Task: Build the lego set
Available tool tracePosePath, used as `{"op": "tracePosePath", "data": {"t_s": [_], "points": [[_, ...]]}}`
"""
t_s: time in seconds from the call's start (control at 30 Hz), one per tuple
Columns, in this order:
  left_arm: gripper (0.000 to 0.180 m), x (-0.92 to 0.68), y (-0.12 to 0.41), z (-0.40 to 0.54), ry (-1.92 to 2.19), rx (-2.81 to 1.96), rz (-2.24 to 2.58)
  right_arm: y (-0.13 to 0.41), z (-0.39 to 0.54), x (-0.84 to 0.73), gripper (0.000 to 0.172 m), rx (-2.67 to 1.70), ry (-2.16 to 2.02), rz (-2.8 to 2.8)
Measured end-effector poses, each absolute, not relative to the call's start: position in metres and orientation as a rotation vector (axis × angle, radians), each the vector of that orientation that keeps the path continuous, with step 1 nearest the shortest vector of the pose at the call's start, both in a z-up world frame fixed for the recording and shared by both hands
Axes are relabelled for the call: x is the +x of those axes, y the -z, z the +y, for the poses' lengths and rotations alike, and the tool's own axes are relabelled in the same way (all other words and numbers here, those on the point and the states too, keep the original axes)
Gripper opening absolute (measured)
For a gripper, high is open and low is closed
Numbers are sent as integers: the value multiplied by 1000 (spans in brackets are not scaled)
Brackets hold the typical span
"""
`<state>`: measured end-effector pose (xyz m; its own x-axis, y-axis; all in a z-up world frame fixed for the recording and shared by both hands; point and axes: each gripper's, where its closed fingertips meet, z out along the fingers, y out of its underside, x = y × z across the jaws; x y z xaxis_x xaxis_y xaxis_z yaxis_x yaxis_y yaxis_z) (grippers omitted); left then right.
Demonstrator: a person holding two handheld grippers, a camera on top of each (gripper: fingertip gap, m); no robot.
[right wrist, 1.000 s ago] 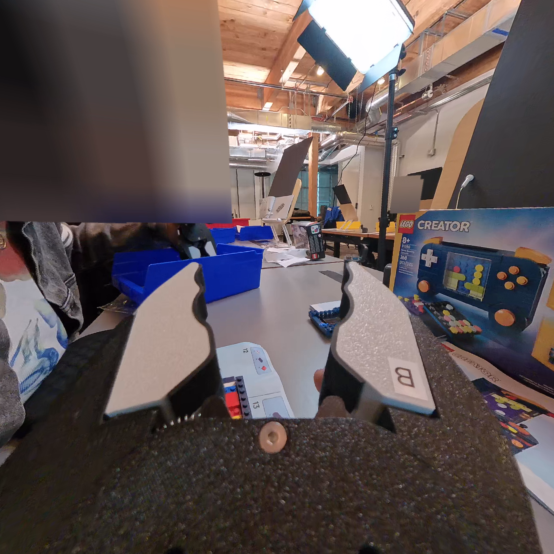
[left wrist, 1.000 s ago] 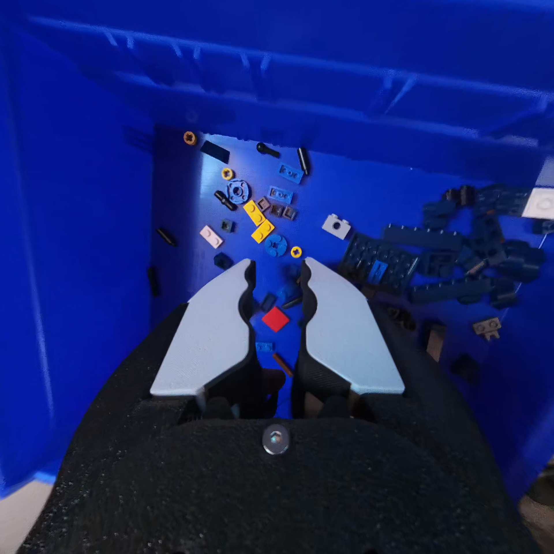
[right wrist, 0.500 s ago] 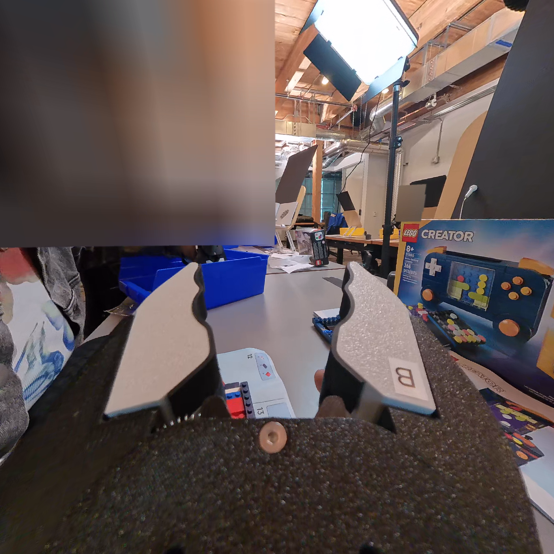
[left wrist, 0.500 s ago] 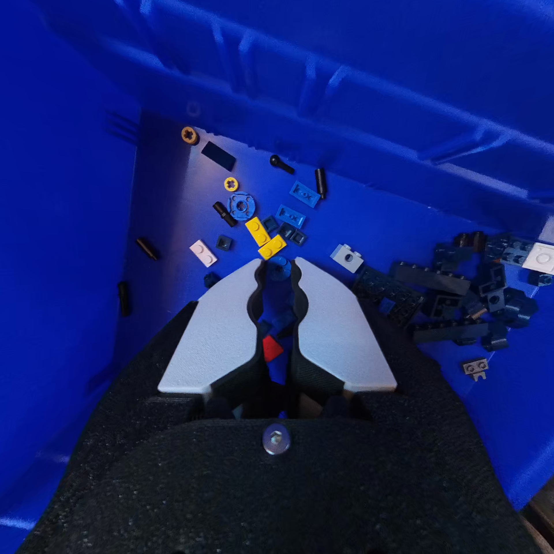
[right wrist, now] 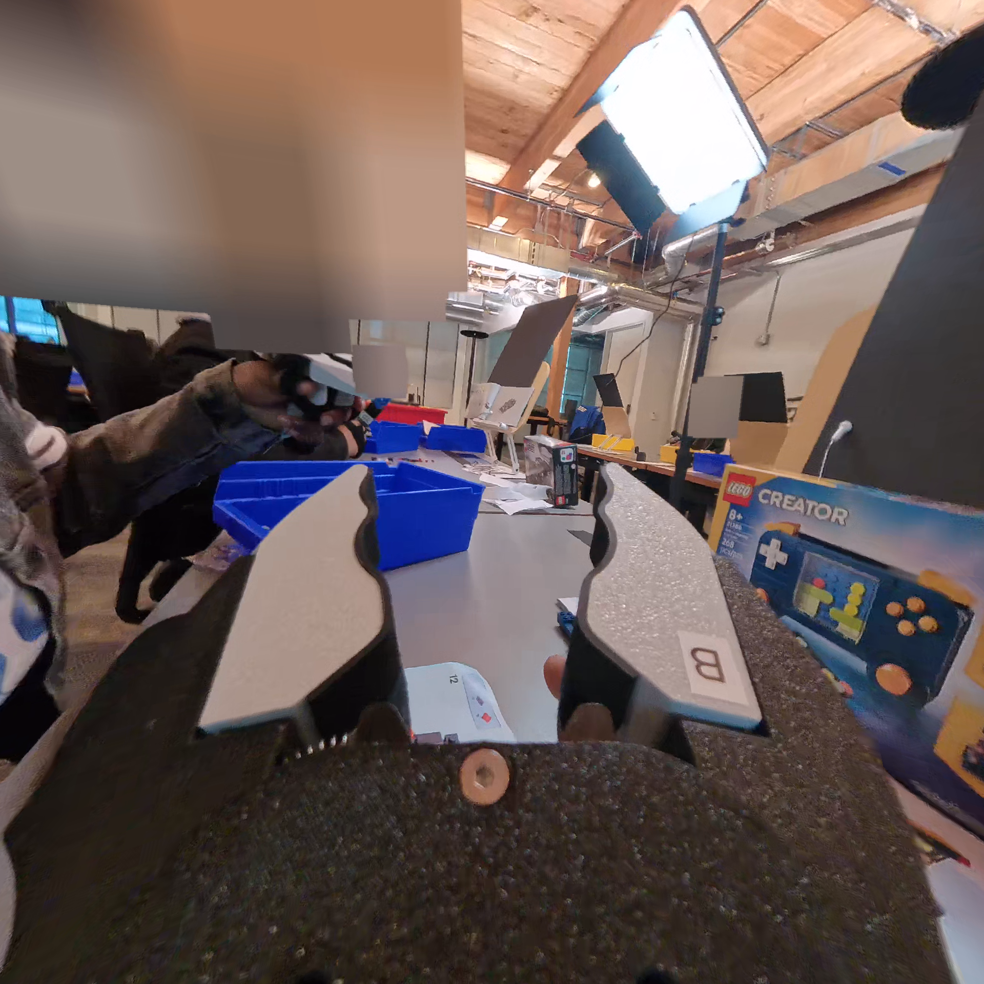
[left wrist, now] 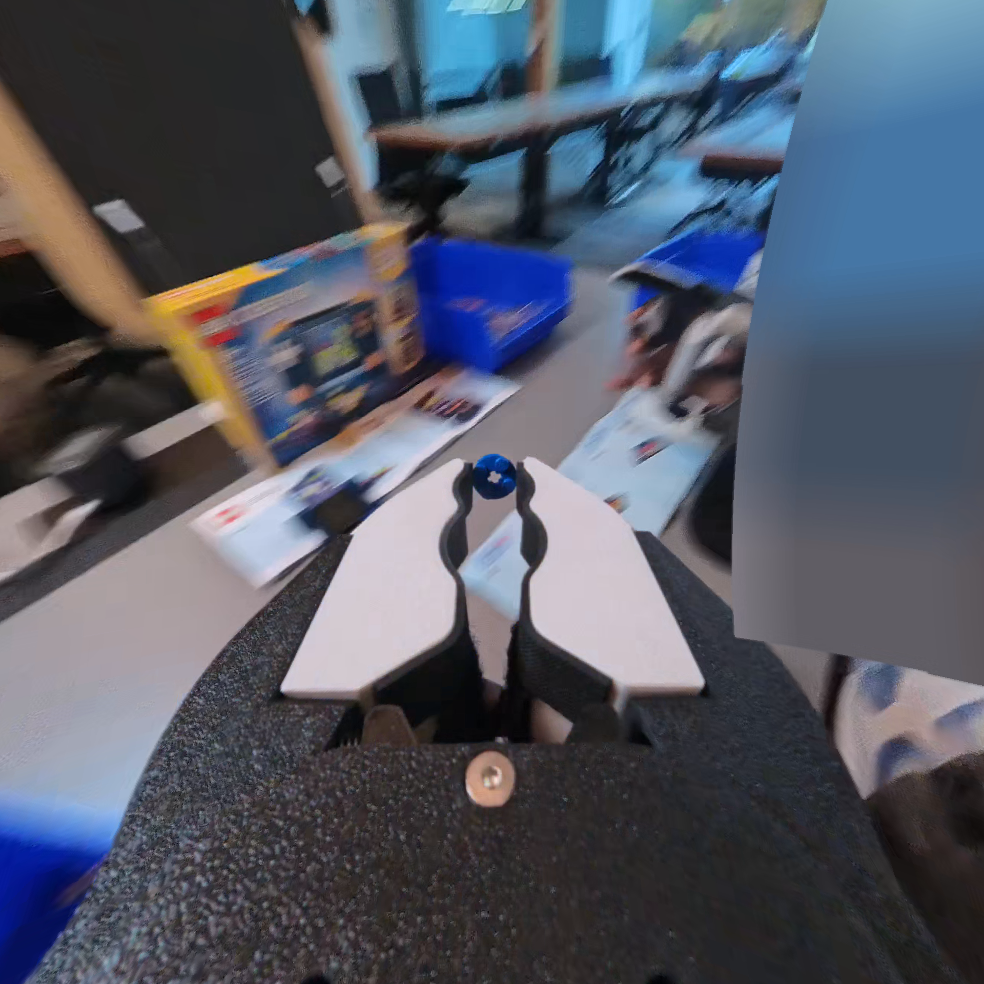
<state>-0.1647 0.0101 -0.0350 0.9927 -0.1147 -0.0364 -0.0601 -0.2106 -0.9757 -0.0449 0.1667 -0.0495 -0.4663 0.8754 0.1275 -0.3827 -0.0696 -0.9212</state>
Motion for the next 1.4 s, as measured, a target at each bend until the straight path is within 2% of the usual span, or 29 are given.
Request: {"op": "tracePosePath", "data": {"t_s": [0.07,0.2,0.33,0.63,0.73,0.83,0.87,0.97,1.03,1.13,1.2,1.4], "points": [[15,-109,40,42,296,-1683,172,43,155,-39,75,-532,-1643,-1288],[15,-39,56,88,778,-1544,146,43,129,-25,58,-383,-1417,-1470],[15,-9,65,110,1083,-1477,88,54,120,-14,47,-266,-1181,-1568],[15,-5,77,126,1308,-1433,-28,77,113,-14,30,-191,-1155,-1615],[15,-6,81,128,1311,-1442,-35,80,115,-18,17,-213,-1152,-1612],[15,-9,82,131,1298,-1451,-38,81,118,-21,16,-268,-1201,-1604],[16,-9,80,131,1287,-1441,-10,78,120,-20,16,-302,-1272,-1583],[35,-15,69,126,1097,-1380,140,59,135,-16,16,-531,-1763,-1418],[43,-25,75,132,728,-1437,261,47,149,-14,16,-757,-2274,-1252],[46,-30,79,137,147,-1453,534,41,166,-10,16,-948,-2917,-949],[44,-23,73,139,-12,-1404,652,50,163,-12,16,-1026,-3100,-896],[28,-4,76,151,41,-1391,794,63,140,-12,16,-1099,-3275,-960]]}}
